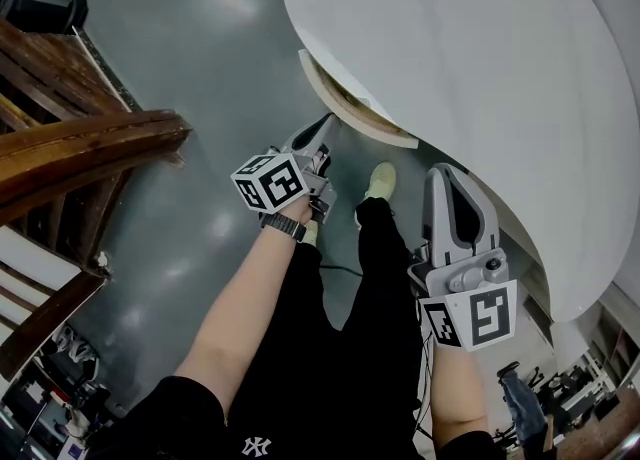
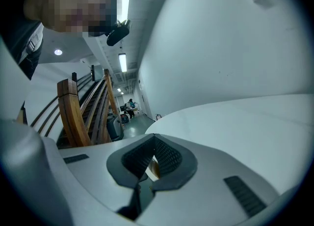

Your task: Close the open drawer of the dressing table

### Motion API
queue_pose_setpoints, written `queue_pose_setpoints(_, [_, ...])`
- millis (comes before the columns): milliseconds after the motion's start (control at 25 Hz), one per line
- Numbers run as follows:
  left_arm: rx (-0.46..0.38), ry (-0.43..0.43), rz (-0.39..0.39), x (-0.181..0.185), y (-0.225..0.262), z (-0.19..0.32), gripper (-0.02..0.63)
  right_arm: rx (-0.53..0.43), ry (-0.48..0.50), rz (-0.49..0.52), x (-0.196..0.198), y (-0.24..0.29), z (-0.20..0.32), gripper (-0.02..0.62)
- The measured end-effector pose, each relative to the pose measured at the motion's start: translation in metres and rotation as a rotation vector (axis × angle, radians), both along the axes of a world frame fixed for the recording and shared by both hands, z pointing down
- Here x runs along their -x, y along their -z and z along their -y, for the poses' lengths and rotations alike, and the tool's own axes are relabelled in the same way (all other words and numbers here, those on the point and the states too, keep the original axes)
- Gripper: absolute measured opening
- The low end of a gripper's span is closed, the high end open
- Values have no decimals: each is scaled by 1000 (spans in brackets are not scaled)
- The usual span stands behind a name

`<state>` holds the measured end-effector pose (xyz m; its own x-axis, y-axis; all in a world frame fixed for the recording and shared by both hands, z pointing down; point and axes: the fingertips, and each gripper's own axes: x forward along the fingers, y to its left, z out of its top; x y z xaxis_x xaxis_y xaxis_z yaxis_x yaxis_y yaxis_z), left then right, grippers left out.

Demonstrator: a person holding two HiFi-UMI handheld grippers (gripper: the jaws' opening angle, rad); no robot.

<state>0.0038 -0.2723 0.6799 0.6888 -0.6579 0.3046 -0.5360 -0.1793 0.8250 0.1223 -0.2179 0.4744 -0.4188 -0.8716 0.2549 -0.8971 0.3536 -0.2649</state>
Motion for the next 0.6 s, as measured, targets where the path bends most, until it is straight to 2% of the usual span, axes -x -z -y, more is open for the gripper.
queue_pose_setpoints(600, [-64, -21, -84, -40, 3, 47, 9, -33, -15, -13, -17, -8, 25, 15])
